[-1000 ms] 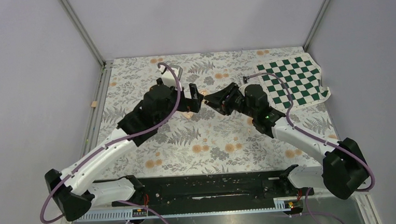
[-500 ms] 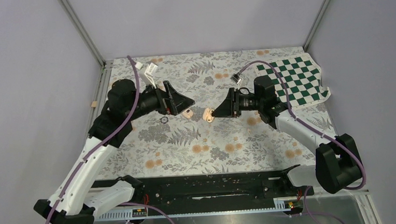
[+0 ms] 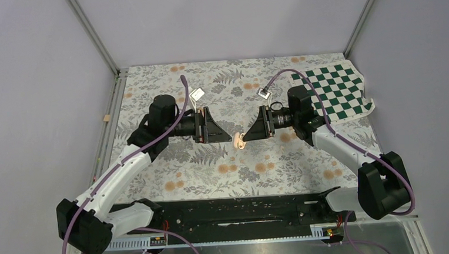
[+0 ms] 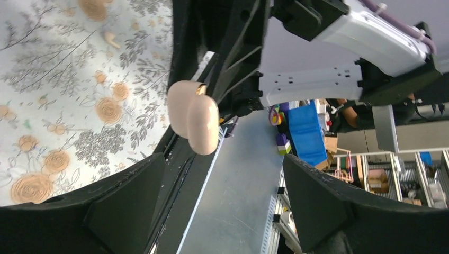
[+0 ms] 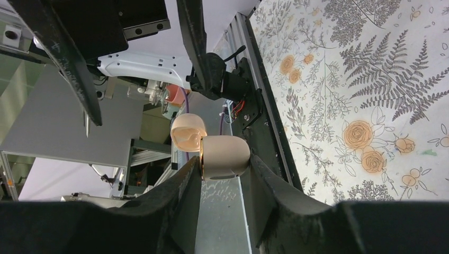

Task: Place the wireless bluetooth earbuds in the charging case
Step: Adjust the charging case.

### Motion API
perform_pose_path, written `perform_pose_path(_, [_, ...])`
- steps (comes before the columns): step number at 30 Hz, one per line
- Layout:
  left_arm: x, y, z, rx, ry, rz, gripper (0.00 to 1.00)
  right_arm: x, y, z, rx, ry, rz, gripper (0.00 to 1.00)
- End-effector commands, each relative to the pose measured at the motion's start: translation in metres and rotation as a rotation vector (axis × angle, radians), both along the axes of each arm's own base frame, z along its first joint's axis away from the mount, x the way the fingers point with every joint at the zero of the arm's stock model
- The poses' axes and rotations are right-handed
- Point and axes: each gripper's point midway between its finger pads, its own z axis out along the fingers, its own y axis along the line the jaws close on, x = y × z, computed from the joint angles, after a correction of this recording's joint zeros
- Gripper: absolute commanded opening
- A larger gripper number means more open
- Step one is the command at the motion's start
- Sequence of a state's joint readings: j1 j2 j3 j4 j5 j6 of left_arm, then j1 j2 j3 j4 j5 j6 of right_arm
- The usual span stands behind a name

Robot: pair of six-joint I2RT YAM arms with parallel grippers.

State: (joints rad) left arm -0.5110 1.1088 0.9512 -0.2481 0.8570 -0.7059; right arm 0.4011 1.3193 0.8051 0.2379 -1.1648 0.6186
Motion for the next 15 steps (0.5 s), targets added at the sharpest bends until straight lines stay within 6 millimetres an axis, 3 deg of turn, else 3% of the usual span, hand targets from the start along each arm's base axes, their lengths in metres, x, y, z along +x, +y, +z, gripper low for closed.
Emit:
perform_pose_path(1, [-0.011,-0.006,0.025,-0.11,-0.082,-0.127,0.82,-0.003,0.002,0.025,0.066,-0.079,0.066,0.0])
perform_pose_path(9, [-0.007,-0.015,-0.001,-0.066,-0.041,-0.121,0.78,0.0,0.004,0.03,0.091,-0.076,0.073,0.0])
perform_pose_path(15, [-0.006,-0.028,0.009,-0.122,-0.044,-0.136,0.71,0.0,0.004,0.032,0.097,-0.072,0.073,0.0])
